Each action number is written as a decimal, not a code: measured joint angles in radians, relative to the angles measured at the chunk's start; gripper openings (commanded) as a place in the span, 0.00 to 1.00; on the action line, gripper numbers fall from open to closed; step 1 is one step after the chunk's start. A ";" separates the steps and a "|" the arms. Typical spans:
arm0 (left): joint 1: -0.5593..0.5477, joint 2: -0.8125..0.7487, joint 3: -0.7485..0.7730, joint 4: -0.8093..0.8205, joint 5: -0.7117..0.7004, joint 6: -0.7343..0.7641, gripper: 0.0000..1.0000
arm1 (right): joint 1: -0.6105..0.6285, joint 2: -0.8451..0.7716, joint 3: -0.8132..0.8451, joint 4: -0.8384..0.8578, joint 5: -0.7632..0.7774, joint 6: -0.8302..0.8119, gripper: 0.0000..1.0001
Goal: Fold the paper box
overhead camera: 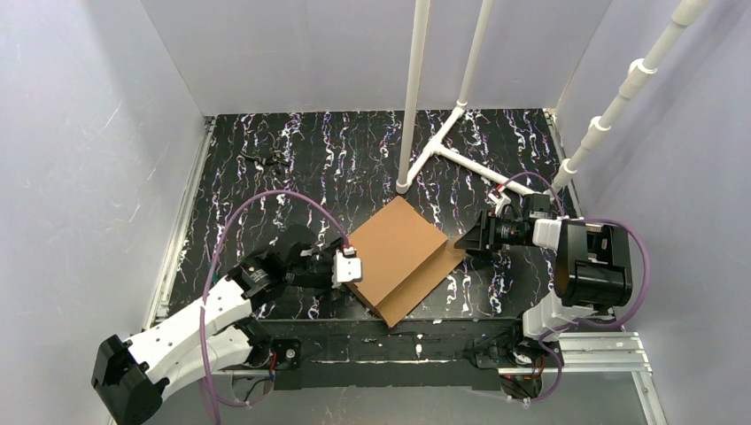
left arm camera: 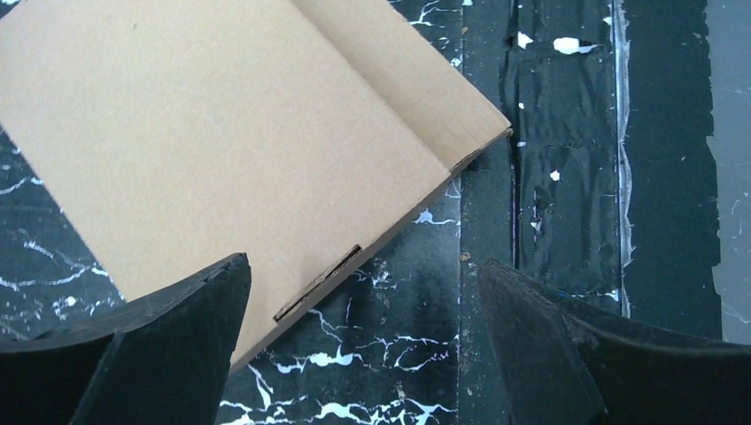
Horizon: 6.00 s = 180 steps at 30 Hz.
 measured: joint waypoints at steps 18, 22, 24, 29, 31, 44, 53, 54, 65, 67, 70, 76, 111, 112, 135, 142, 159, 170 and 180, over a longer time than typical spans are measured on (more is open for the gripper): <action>-0.146 0.104 -0.019 0.132 -0.107 0.036 0.98 | 0.044 -0.122 -0.021 -0.013 0.146 -0.003 0.57; -0.151 0.104 -0.020 0.145 -0.119 0.032 0.98 | 0.044 -0.122 -0.021 -0.015 0.169 -0.002 0.54; -0.153 0.104 -0.021 0.148 -0.124 0.030 0.98 | 0.044 -0.122 -0.021 -0.015 0.171 -0.003 0.43; -0.154 0.104 -0.037 0.149 -0.124 0.022 0.98 | 0.047 -0.122 -0.020 -0.026 0.158 -0.019 0.30; -0.155 0.104 -0.041 0.148 -0.124 0.020 0.98 | 0.058 -0.125 -0.020 -0.031 0.157 -0.029 0.27; -0.156 0.106 -0.041 0.150 -0.130 0.006 0.98 | 0.190 -0.278 -0.020 -0.037 0.238 -0.099 0.21; -0.161 0.134 -0.041 0.150 -0.139 -0.012 0.98 | 0.257 -0.270 -0.003 -0.068 0.315 -0.133 0.22; -0.161 0.134 -0.041 0.150 -0.141 -0.013 0.98 | 0.266 -0.270 0.000 -0.072 0.321 -0.138 0.22; -0.175 0.151 -0.041 0.151 -0.185 -0.016 0.98 | 0.311 -0.299 0.005 -0.096 0.381 -0.210 0.08; -0.181 0.159 -0.041 0.151 -0.194 -0.018 0.98 | 0.318 -0.299 0.006 -0.099 0.385 -0.217 0.07; -0.190 0.170 -0.041 0.151 -0.209 -0.021 0.98 | 0.332 -0.299 0.006 -0.099 0.393 -0.231 0.05; -0.200 0.203 -0.041 0.158 -0.237 -0.028 0.98 | 0.353 -0.310 0.006 -0.100 0.411 -0.251 0.02; -0.212 0.272 0.003 0.155 -0.307 -0.071 0.97 | 0.406 -0.342 0.020 -0.172 0.443 -0.373 0.01; -0.212 0.272 0.003 0.155 -0.307 -0.072 0.97 | 0.407 -0.342 0.020 -0.172 0.442 -0.374 0.01; -0.212 0.286 0.022 0.130 -0.312 -0.080 0.98 | 0.430 -0.309 0.061 -0.224 0.451 -0.438 0.01; -0.212 0.301 0.037 0.116 -0.313 -0.083 0.98 | 0.431 -0.309 0.066 -0.243 0.460 -0.465 0.01; -0.212 0.308 0.046 0.109 -0.314 -0.088 0.98 | 0.436 -0.285 0.092 -0.290 0.459 -0.515 0.01; -0.212 0.309 0.047 0.111 -0.314 -0.091 0.98 | 0.436 -0.269 0.108 -0.289 0.472 -0.459 0.01; -0.212 0.316 0.051 0.113 -0.314 -0.092 0.98 | 0.440 -0.252 0.132 -0.299 0.489 -0.435 0.01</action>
